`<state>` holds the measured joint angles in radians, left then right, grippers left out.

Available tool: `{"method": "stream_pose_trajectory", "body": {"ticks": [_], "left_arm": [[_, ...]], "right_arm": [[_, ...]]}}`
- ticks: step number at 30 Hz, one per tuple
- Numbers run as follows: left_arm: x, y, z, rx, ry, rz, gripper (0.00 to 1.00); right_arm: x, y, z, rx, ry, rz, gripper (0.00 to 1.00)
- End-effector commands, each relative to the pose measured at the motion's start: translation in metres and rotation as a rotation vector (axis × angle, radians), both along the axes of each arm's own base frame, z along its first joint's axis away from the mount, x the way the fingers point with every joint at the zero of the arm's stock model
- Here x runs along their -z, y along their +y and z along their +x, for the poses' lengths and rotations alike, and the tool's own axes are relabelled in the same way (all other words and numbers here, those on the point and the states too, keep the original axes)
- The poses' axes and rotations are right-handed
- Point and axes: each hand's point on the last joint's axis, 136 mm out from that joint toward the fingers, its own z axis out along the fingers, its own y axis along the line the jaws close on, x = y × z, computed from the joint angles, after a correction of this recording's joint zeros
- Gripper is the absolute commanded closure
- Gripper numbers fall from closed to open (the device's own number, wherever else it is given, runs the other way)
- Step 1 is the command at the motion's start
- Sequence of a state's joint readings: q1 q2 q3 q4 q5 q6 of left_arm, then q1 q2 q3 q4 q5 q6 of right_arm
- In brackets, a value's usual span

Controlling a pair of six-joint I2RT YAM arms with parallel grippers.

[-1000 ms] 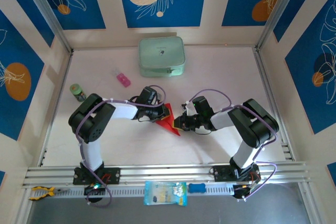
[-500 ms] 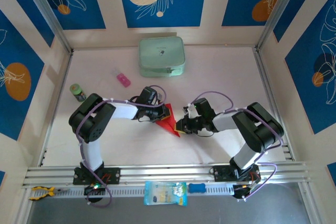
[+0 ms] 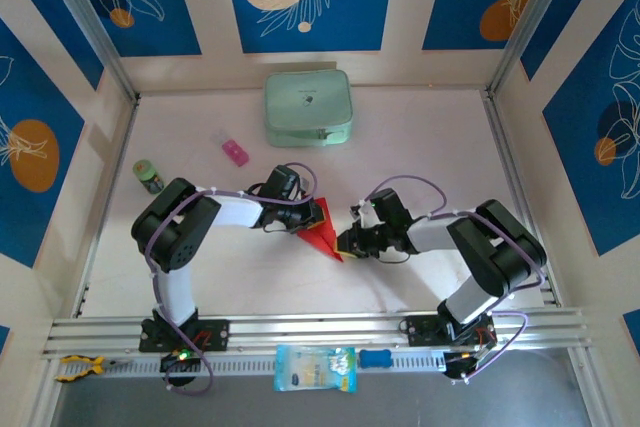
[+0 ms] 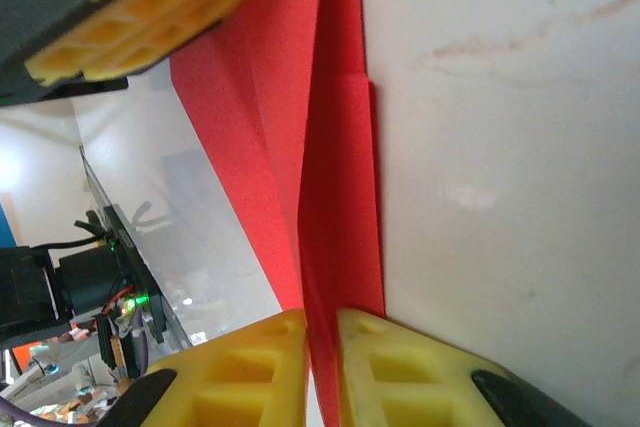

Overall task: Fold a paper plane with a square sheet of paper (pick it up from the middle)
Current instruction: Fourth fold the wing at the center of the table.

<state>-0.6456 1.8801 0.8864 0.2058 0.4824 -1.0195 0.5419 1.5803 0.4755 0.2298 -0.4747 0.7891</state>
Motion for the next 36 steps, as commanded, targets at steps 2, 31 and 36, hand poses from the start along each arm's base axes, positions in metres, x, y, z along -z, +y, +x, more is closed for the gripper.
{"method": "stream_pose_trajectory", "body": {"ticks": [2,31,36], "left_arm": [[0.021,0.005,-0.012,0.014,0.048,0.044,0.91],[0.024,0.007,-0.013,0.012,0.055,0.039,0.91],[0.024,0.007,-0.013,0.010,0.057,0.038,0.91]], "right_arm": [[0.009,-0.010,-0.021,-0.031,0.057,-0.049,0.83],[0.024,-0.022,-0.041,-0.017,0.133,-0.107,0.87],[0.022,-0.026,-0.044,-0.008,0.129,-0.115,0.86]]}}
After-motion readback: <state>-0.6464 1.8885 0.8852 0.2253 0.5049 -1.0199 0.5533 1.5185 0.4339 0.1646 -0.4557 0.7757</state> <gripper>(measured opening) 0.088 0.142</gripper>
